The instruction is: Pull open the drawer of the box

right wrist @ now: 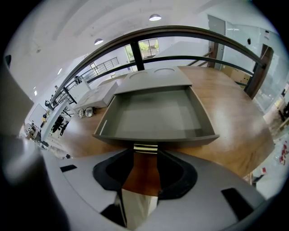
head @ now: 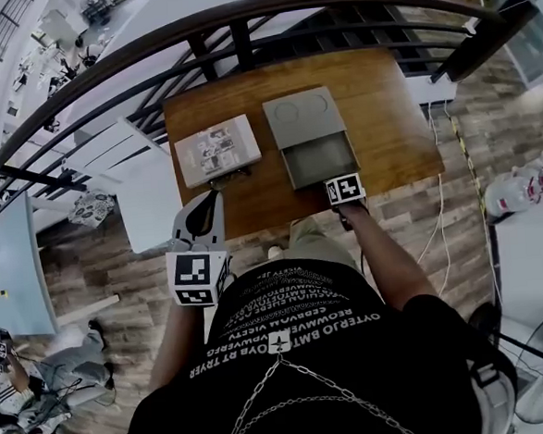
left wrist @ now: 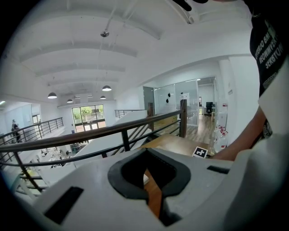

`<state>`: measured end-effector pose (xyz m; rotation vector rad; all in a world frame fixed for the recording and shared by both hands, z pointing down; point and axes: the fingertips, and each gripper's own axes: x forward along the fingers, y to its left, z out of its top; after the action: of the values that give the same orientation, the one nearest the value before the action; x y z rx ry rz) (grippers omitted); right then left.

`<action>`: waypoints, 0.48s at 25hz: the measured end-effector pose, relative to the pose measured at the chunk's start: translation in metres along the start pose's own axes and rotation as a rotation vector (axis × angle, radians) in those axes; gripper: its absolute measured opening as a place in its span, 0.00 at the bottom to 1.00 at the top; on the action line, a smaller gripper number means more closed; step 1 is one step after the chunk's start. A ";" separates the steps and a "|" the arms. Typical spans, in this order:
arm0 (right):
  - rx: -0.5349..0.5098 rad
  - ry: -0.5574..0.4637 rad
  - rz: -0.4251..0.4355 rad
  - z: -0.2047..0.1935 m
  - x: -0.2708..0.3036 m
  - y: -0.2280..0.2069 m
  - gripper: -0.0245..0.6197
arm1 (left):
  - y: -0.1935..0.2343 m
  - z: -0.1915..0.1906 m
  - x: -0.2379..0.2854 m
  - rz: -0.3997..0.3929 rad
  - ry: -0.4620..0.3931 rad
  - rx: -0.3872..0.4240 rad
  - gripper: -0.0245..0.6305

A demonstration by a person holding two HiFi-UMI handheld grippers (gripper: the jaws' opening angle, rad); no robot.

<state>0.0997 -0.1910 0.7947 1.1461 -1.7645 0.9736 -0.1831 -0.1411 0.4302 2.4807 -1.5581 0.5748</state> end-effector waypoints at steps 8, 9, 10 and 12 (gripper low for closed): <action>0.013 0.017 0.036 -0.023 0.000 0.006 0.29 | -0.021 -0.009 -0.005 -0.019 -0.005 0.000 0.05; 0.012 0.000 0.025 -0.022 -0.002 0.004 0.28 | -0.024 -0.009 -0.004 -0.024 -0.008 0.000 0.05; 0.010 -0.024 0.011 -0.020 -0.008 0.003 0.28 | -0.027 -0.009 -0.003 -0.031 -0.011 0.000 0.05; 0.001 -0.082 -0.011 -0.014 -0.024 0.001 0.28 | -0.036 -0.010 -0.003 -0.048 -0.017 0.000 0.05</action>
<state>0.1079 -0.1697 0.7778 1.2106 -1.8204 0.9334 -0.1549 -0.1194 0.4406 2.5217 -1.5000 0.5473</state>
